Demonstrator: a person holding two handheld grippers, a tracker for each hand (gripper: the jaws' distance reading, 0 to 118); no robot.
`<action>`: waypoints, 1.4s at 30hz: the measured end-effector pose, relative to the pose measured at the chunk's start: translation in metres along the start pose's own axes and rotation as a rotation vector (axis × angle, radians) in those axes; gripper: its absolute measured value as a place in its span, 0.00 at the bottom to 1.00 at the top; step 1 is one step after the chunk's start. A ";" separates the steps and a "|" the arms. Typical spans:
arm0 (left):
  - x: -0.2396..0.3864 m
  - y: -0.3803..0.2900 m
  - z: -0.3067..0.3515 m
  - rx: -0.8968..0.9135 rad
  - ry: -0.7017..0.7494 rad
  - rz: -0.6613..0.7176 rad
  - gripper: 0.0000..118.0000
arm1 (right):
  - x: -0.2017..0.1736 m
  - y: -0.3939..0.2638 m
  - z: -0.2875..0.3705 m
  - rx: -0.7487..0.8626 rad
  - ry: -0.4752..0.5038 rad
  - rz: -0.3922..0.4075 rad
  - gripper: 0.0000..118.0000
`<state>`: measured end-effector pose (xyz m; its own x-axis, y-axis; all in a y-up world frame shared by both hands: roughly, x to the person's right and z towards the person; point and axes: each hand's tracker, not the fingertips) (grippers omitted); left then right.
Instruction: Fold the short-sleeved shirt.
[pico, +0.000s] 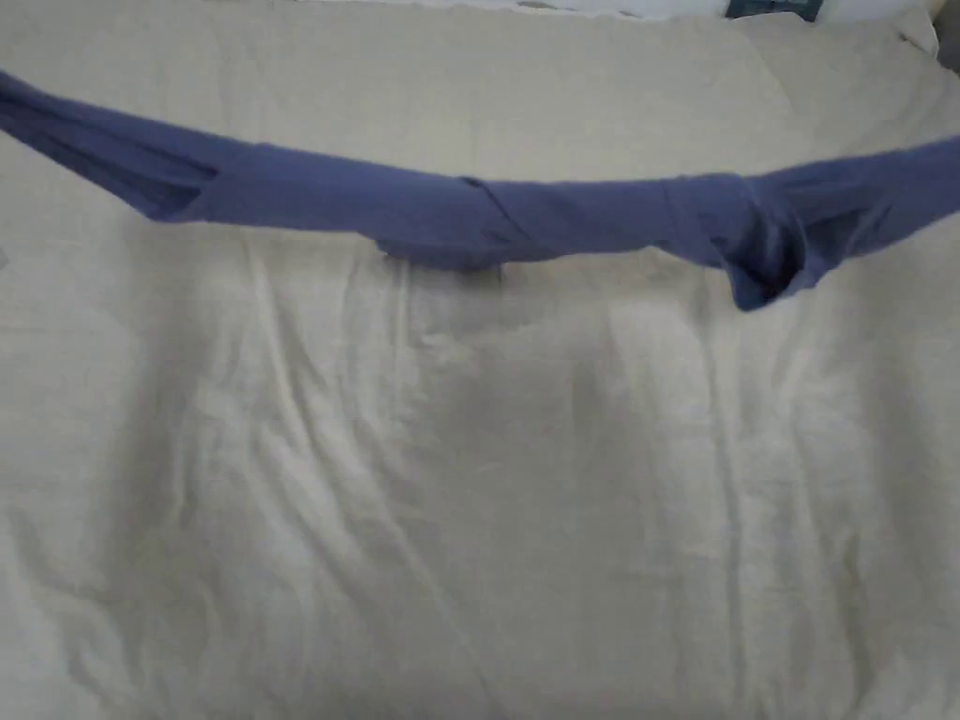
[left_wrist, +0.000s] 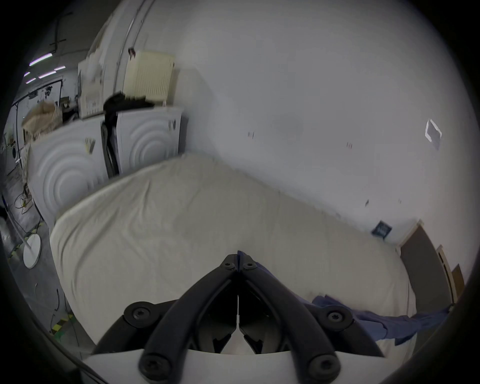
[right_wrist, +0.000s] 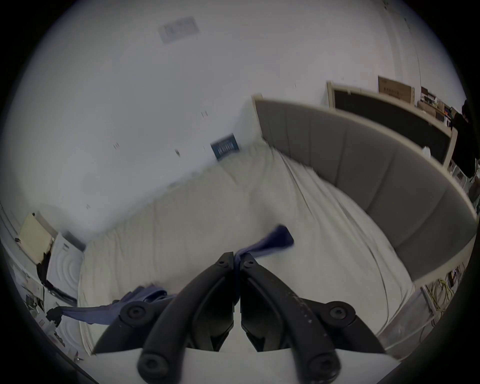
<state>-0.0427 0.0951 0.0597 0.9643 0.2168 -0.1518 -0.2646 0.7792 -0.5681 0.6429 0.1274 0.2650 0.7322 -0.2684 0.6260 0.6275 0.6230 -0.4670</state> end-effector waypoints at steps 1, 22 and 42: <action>-0.010 -0.022 0.001 -0.037 0.002 -0.028 0.00 | 0.013 -0.019 -0.007 -0.026 -0.017 0.007 0.05; -0.097 -0.206 0.067 -0.108 0.068 -0.059 0.99 | 0.118 -0.219 0.027 -0.022 -0.090 0.258 0.99; 0.012 -0.220 0.188 0.453 -0.142 -0.430 0.21 | 0.003 -0.268 0.145 0.569 0.173 0.425 0.35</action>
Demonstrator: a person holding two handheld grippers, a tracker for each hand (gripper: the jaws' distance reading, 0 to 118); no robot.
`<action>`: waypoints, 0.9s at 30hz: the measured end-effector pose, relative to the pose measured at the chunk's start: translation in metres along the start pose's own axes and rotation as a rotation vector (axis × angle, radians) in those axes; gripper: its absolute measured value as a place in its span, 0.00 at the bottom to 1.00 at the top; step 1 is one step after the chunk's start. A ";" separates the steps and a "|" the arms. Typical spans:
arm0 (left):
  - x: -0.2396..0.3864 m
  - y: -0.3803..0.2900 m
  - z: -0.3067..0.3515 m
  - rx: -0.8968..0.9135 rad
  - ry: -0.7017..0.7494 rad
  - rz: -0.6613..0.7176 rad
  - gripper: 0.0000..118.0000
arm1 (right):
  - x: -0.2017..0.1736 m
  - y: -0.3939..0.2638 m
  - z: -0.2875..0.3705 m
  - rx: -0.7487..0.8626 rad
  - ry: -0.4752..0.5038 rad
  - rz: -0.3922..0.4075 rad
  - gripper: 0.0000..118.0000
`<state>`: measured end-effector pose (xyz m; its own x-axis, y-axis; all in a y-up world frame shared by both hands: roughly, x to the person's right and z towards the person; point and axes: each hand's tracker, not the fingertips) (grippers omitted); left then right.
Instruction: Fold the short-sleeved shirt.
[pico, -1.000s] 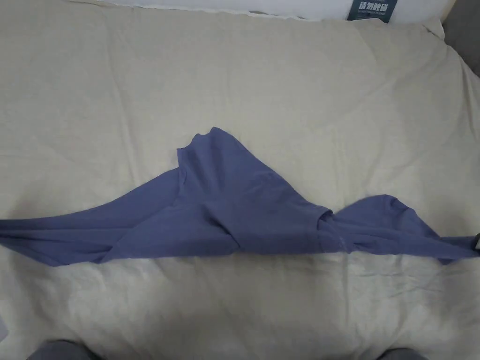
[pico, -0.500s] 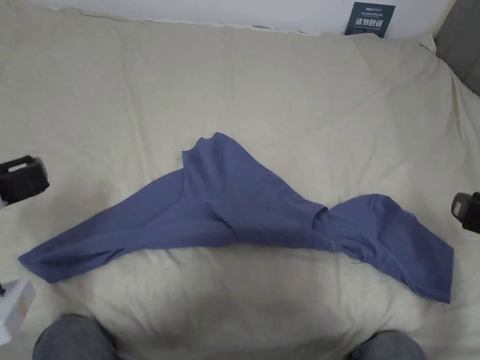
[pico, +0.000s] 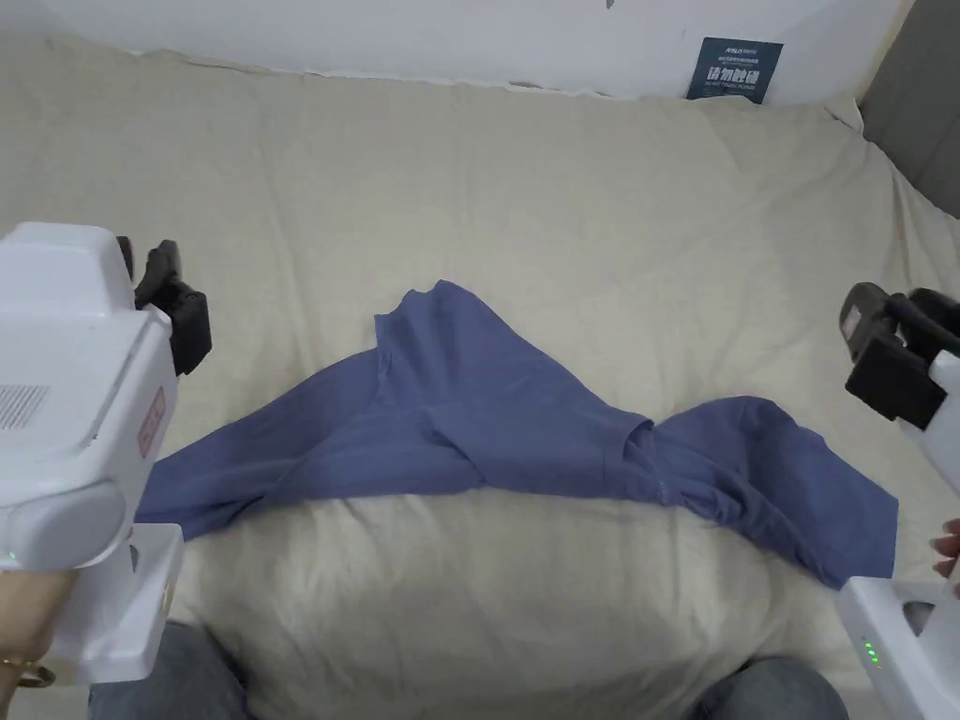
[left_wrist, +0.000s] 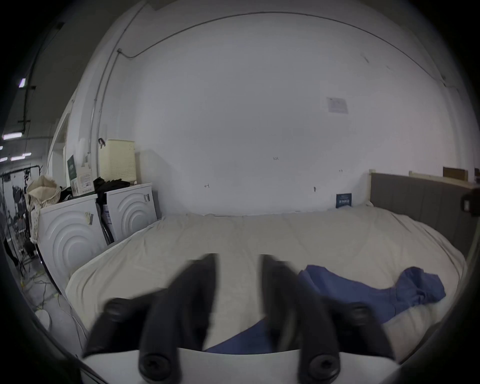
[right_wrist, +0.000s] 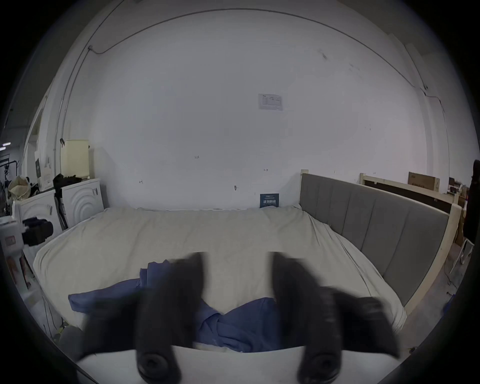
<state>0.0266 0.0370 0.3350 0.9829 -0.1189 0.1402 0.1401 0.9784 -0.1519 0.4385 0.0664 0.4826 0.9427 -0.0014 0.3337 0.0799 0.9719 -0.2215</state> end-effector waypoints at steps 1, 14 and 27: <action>0.002 -0.002 0.000 -0.005 0.004 -0.004 0.10 | -0.002 -0.001 -0.001 0.000 -0.006 0.000 0.13; -0.052 -0.002 -0.036 -0.370 -0.057 0.279 0.78 | -0.013 -0.006 -0.010 -0.048 0.026 -0.053 0.01; -0.105 -0.133 -0.107 -0.932 0.156 0.177 0.98 | -0.020 -0.036 -0.033 -0.176 0.047 -0.019 0.01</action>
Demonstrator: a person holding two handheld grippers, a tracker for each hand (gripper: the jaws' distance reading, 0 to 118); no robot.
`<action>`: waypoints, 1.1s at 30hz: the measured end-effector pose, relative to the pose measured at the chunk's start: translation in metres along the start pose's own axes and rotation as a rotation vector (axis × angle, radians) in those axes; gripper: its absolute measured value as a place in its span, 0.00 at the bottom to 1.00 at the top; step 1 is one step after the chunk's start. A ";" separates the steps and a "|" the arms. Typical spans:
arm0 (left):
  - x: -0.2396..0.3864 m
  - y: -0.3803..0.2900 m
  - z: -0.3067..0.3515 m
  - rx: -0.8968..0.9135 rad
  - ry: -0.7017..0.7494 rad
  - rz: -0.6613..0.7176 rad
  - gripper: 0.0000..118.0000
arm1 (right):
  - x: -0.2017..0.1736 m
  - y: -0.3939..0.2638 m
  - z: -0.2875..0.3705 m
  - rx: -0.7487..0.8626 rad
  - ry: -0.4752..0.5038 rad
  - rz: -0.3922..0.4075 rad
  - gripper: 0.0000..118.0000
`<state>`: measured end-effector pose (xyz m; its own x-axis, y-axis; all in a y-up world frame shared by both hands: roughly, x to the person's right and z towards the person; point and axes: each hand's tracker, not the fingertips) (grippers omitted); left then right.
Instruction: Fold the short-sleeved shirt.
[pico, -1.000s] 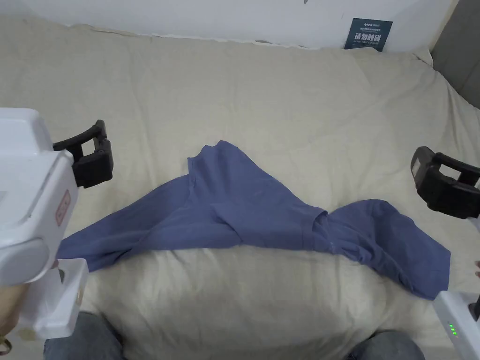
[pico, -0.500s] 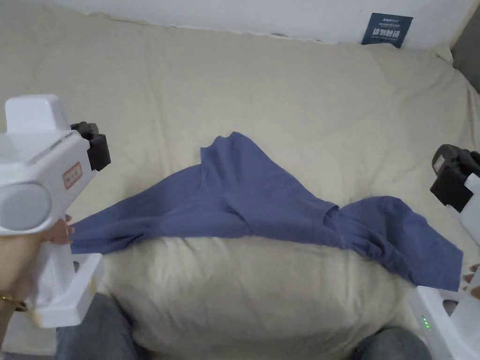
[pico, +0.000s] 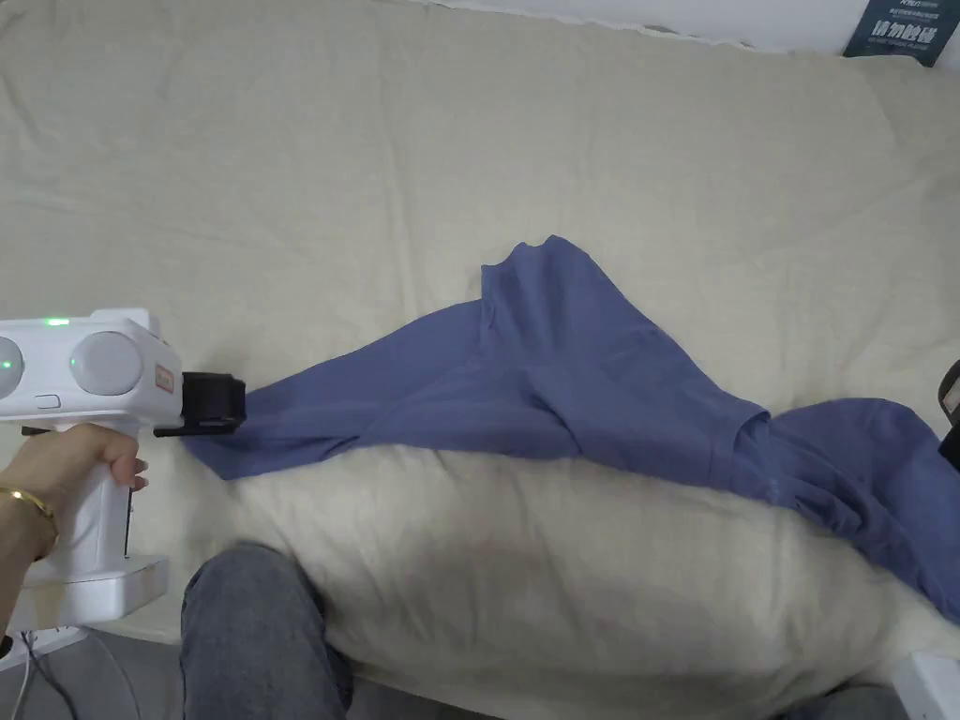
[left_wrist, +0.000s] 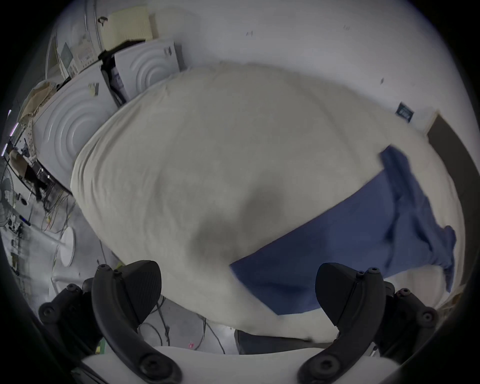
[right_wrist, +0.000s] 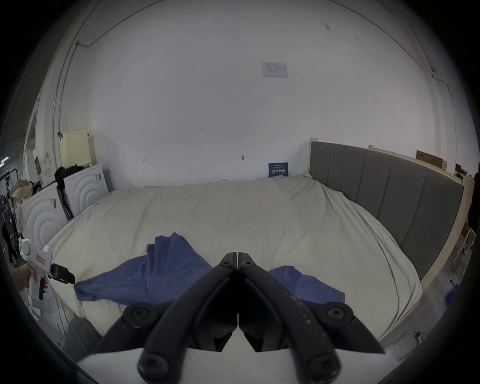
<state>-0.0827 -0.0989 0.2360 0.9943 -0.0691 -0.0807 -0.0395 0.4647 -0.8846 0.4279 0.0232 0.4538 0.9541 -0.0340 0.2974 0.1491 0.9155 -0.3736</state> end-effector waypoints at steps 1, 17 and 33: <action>-0.001 -0.001 -0.004 -0.003 -0.020 0.021 0.98 | -0.002 -0.001 -0.001 -0.007 0.000 0.003 0.01; 0.021 0.011 0.017 0.079 -0.143 0.032 0.00 | -0.016 0.014 -0.031 -0.104 0.021 0.072 0.02; 0.003 -0.001 0.045 0.150 -0.221 0.268 0.00 | -0.109 0.032 -0.301 -0.684 0.122 0.304 1.00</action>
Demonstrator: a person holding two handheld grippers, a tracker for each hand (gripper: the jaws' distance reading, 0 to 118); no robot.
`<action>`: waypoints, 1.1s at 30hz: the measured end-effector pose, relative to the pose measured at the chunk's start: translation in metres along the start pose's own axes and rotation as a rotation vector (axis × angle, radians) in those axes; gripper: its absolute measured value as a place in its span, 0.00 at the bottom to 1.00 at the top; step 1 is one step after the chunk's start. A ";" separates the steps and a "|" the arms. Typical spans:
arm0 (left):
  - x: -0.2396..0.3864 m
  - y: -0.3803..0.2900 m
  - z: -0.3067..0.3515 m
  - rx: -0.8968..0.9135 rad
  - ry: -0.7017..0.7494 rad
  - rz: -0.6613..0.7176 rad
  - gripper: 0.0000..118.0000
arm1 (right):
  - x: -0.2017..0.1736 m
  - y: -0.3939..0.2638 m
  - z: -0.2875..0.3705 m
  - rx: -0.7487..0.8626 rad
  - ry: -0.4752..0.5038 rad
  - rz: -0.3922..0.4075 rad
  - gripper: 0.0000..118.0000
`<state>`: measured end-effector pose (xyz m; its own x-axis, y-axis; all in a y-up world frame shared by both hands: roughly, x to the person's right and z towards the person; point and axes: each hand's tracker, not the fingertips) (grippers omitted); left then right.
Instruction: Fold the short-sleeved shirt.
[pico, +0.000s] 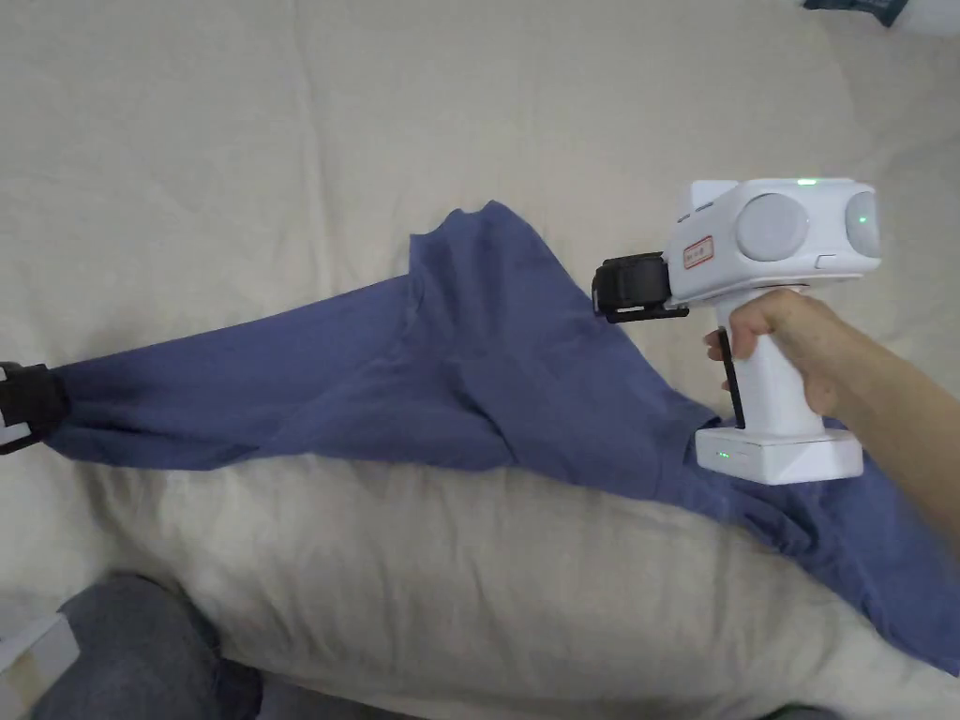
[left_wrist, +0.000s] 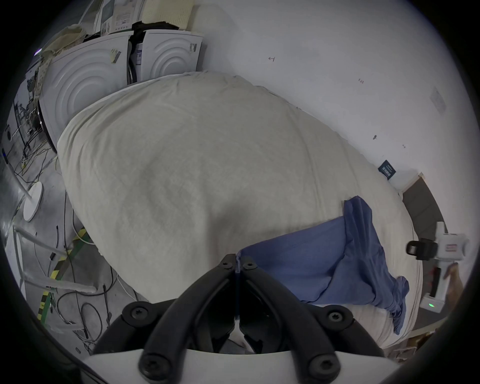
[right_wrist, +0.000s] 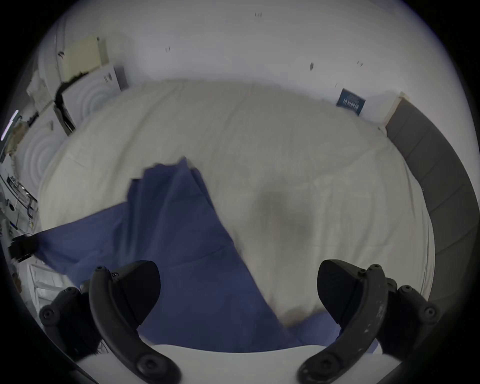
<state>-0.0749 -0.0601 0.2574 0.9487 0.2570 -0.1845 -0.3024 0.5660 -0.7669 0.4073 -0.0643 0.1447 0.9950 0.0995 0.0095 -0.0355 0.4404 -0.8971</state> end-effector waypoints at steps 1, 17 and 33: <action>0.001 -0.001 -0.002 -0.004 0.008 0.001 0.00 | -0.003 0.004 -0.012 -0.030 -0.040 -0.005 1.00; 0.002 0.005 -0.031 -0.029 0.071 0.054 0.00 | 0.003 0.012 -0.037 -0.090 0.077 -0.095 0.03; 0.038 0.128 0.130 0.417 -0.312 0.154 0.00 | 0.120 -0.055 0.340 0.511 0.270 -0.290 0.03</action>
<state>-0.0891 0.1240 0.2324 0.8369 0.5463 -0.0356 -0.5074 0.7496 -0.4250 0.4968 0.2262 0.3456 0.9569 -0.2862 0.0487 0.2647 0.7916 -0.5507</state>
